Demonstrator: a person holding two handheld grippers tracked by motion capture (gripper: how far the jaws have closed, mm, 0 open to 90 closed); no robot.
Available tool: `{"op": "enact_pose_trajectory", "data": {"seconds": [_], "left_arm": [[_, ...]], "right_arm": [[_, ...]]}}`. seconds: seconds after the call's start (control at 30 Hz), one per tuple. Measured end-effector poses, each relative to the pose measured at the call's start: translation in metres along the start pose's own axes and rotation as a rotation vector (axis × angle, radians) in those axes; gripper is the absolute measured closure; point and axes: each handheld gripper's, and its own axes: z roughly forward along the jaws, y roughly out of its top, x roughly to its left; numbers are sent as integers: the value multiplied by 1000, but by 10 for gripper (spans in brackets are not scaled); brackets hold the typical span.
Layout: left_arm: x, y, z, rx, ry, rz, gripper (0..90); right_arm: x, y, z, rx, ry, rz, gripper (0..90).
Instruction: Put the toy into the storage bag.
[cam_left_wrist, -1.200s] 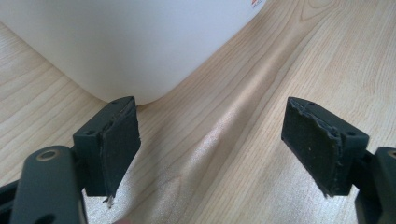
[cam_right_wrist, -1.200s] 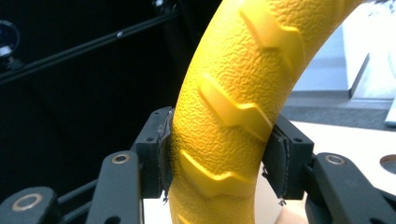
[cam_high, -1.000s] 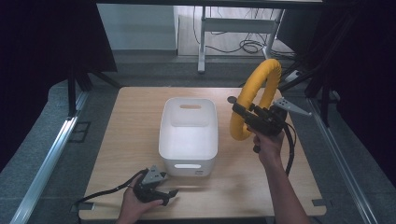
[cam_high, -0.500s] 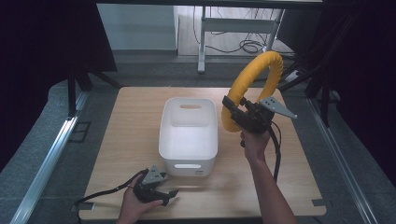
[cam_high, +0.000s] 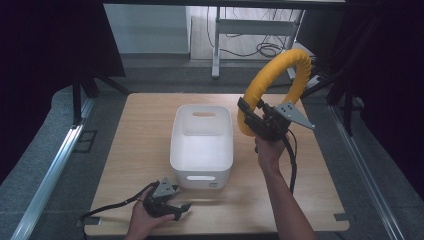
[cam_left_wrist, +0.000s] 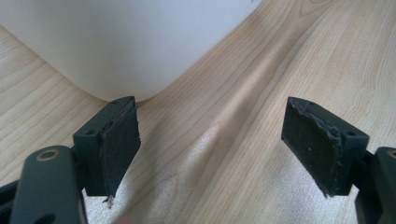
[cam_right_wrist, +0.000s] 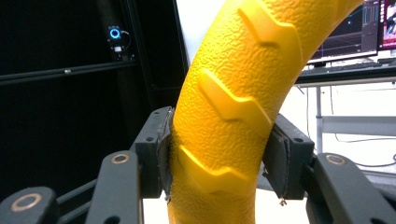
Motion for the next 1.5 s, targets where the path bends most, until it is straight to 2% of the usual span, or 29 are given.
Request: {"op": "enact_pose_trajectory", "data": {"seconds": [0.63,0.83,0.97,1.5], "left_arm": [[0,0,0,1,-2,0,195],[0,0,1,3,-4,-3,195],[0,0,0,-2,-2,-4,195],[0,0,0,-2,-4,-3,195]], "right_arm": [[19,20,7,-44,36,-18,480],[31,29,9,-57,65,-26,480],[40,36,11,-66,97,-10,480],[70,37,29,-60,148,-35,479]]}}
